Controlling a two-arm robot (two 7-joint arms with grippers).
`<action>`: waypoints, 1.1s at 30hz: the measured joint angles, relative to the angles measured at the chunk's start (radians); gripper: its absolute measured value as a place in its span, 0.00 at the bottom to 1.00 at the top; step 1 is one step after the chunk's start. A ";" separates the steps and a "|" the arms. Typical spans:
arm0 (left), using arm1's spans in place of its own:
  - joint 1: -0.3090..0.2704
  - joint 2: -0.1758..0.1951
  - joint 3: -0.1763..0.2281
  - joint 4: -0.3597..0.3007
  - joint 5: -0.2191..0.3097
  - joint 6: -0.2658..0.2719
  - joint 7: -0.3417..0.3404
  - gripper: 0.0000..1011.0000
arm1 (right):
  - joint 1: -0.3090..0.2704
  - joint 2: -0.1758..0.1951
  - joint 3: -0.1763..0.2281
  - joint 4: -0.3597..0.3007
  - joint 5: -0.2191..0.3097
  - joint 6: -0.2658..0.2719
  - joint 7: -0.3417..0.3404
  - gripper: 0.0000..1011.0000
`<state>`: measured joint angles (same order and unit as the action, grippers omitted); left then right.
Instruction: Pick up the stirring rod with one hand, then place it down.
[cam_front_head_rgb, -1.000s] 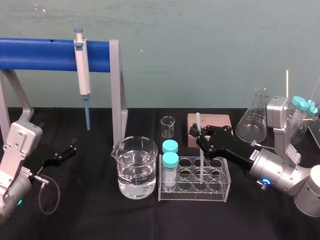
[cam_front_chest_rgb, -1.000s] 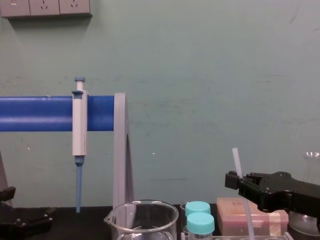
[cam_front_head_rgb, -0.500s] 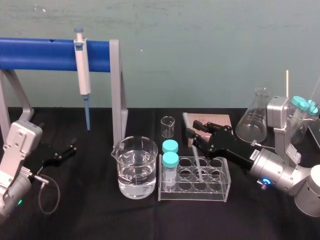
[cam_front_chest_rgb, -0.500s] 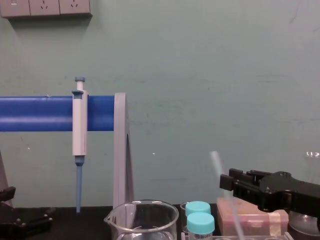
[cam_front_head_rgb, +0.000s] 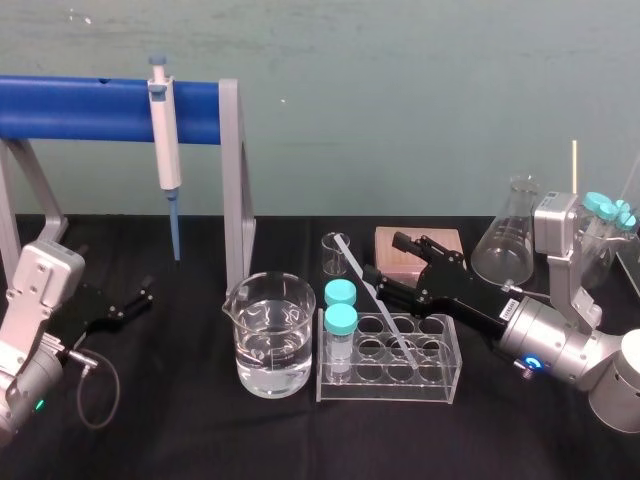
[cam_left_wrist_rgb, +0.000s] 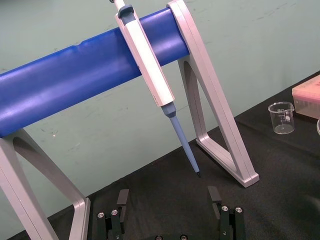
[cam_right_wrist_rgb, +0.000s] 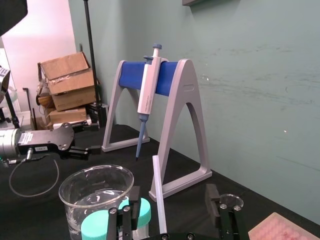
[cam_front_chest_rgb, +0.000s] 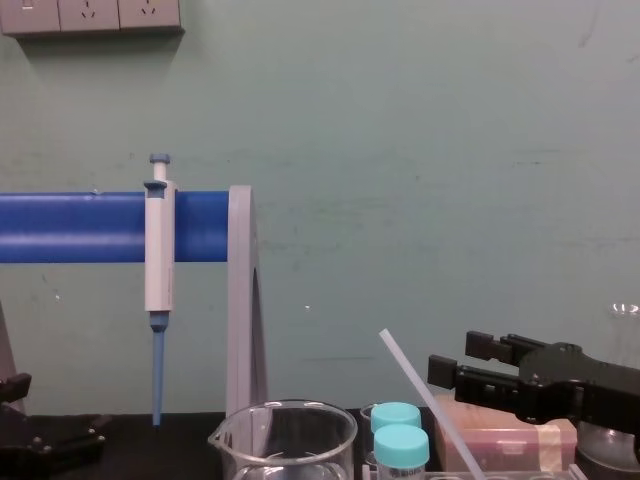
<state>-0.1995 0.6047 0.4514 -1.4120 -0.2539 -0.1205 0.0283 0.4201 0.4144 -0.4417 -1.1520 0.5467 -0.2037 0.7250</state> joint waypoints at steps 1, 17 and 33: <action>0.000 0.000 0.000 0.000 0.000 0.000 0.000 0.99 | 0.000 0.000 0.000 0.000 0.000 0.000 0.000 0.81; 0.000 0.000 0.000 0.000 0.000 0.000 0.000 0.99 | -0.089 0.006 0.123 -0.151 -0.098 0.084 -0.385 0.99; 0.000 0.000 0.000 0.000 0.000 0.000 0.000 0.99 | -0.173 -0.041 0.198 -0.136 -0.172 0.193 -0.617 0.99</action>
<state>-0.1995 0.6047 0.4514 -1.4120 -0.2539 -0.1205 0.0283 0.2468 0.3734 -0.2440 -1.2877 0.3743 -0.0104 0.1077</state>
